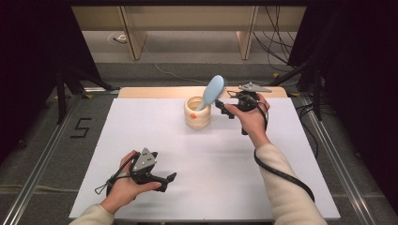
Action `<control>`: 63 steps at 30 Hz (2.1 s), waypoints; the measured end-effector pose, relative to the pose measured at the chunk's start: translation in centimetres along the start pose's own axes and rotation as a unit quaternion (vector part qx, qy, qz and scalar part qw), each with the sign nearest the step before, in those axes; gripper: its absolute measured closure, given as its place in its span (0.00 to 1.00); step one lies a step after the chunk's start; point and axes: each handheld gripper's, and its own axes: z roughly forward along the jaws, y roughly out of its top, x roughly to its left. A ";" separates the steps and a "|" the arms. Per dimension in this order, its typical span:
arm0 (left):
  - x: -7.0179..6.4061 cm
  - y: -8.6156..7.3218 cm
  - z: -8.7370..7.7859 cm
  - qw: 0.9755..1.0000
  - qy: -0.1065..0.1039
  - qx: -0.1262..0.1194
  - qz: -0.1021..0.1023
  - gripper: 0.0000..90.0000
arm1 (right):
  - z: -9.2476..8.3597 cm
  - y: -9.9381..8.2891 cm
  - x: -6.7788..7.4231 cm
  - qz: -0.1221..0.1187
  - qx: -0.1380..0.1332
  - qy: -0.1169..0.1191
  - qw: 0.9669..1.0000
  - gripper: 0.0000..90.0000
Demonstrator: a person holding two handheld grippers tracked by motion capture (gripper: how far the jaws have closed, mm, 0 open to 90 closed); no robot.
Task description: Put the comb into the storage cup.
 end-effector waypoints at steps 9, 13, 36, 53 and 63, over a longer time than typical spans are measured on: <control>0.0 0.0 0.0 1.000 0.001 0.000 0.000 0.00 | -1.3 -0.8 0.0 -0.012 0.006 0.004 1.000 0.01; 0.0 0.0 0.0 1.000 0.001 0.000 -0.001 0.00 | -2.1 -1.3 0.0 -0.016 0.007 0.005 1.000 0.01; 0.1 -0.1 0.0 1.000 0.005 -0.001 -0.001 0.00 | -6.4 -4.3 0.0 -0.041 0.012 0.017 0.999 0.01; 0.1 -0.1 0.0 1.000 0.006 0.000 -0.002 0.00 | -9.5 -6.7 0.3 -0.058 0.025 0.022 0.998 0.01; 0.1 -0.1 0.0 1.000 0.007 0.000 -0.003 0.00 | -10.6 -7.8 0.6 -0.064 0.032 0.028 0.997 0.01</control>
